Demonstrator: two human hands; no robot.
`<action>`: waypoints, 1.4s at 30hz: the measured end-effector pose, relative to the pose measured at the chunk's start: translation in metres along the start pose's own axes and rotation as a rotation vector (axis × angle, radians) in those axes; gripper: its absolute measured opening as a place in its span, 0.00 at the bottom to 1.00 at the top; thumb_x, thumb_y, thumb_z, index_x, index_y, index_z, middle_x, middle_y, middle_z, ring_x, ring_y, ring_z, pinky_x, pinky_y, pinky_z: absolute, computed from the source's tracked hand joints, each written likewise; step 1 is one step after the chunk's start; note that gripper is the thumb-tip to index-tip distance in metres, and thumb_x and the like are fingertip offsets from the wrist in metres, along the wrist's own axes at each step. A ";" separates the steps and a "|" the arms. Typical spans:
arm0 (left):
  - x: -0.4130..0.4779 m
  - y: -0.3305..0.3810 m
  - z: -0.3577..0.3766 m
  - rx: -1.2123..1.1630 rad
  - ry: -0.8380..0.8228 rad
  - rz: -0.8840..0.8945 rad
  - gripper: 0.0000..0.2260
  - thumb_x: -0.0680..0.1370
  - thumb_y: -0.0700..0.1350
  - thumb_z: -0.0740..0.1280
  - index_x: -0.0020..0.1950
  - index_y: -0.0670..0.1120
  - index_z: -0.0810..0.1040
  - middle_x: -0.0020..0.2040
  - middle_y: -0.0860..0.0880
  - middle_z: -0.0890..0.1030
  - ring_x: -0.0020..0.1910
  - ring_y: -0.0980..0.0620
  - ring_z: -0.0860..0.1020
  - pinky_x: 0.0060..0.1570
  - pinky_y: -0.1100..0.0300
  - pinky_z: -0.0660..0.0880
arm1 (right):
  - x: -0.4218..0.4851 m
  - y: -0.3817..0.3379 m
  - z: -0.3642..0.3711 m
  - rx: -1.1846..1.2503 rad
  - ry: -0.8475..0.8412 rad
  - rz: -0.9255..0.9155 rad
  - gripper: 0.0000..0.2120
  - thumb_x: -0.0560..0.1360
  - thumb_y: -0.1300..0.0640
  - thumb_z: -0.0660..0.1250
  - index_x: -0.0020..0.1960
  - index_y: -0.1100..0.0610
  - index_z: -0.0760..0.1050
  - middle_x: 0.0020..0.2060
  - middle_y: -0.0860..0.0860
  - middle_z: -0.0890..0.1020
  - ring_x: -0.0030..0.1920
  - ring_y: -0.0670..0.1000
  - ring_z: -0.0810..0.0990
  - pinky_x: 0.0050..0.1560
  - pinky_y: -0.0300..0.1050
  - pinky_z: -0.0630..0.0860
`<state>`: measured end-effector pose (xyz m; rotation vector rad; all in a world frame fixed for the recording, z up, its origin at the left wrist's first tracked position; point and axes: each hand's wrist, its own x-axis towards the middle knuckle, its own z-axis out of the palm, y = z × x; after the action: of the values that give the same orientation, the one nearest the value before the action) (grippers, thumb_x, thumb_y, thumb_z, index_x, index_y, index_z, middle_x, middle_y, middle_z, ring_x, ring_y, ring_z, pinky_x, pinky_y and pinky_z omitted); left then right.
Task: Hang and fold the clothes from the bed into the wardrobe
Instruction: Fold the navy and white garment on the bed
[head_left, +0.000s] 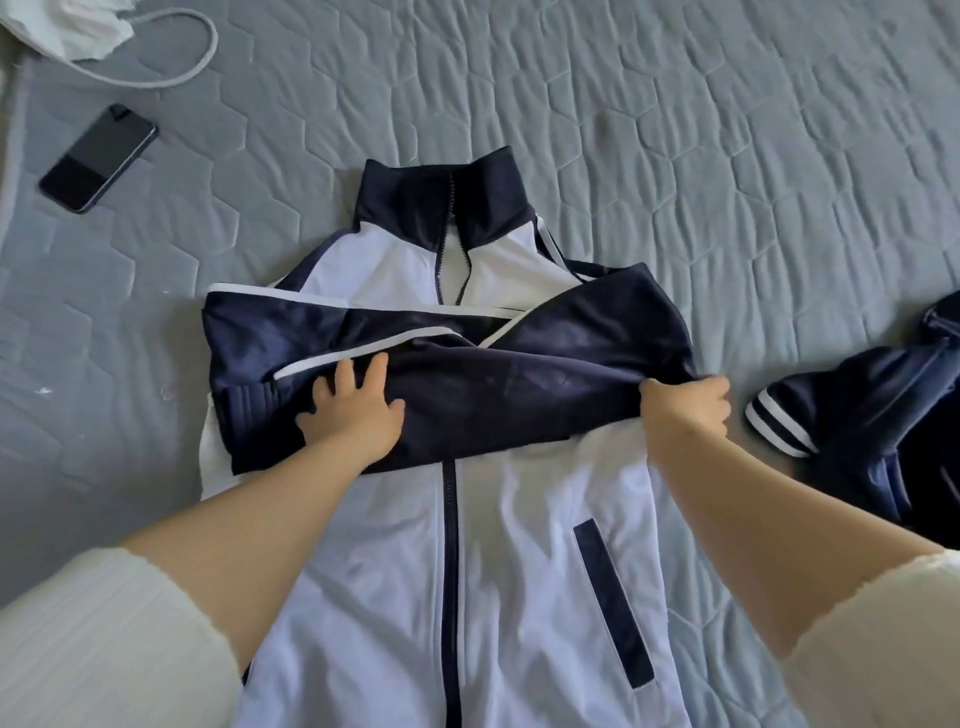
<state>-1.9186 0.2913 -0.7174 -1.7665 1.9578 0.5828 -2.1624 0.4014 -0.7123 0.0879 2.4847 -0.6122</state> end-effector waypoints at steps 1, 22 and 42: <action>-0.001 0.001 0.000 0.008 0.117 0.016 0.23 0.81 0.51 0.55 0.75 0.55 0.53 0.76 0.48 0.51 0.73 0.42 0.52 0.65 0.43 0.61 | -0.003 -0.002 0.000 -0.100 0.037 -0.119 0.27 0.74 0.58 0.61 0.71 0.56 0.57 0.71 0.55 0.61 0.68 0.60 0.62 0.66 0.53 0.59; 0.038 -0.018 -0.025 -0.329 0.355 0.113 0.13 0.79 0.42 0.60 0.64 0.44 0.67 0.64 0.43 0.72 0.60 0.40 0.71 0.54 0.48 0.68 | -0.020 -0.047 0.045 -0.064 -0.053 -0.758 0.31 0.75 0.60 0.59 0.75 0.52 0.53 0.71 0.55 0.65 0.67 0.58 0.67 0.59 0.45 0.63; 0.006 -0.099 0.008 -0.054 0.464 -0.127 0.21 0.77 0.39 0.62 0.67 0.55 0.69 0.77 0.46 0.51 0.72 0.39 0.54 0.67 0.44 0.53 | -0.082 0.028 0.097 -0.875 -0.230 -1.058 0.28 0.79 0.44 0.54 0.76 0.44 0.48 0.77 0.50 0.42 0.75 0.58 0.38 0.72 0.59 0.43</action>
<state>-1.8203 0.2818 -0.7289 -2.1931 2.1100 0.1929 -2.0386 0.3891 -0.7501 -1.5701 2.1886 0.1550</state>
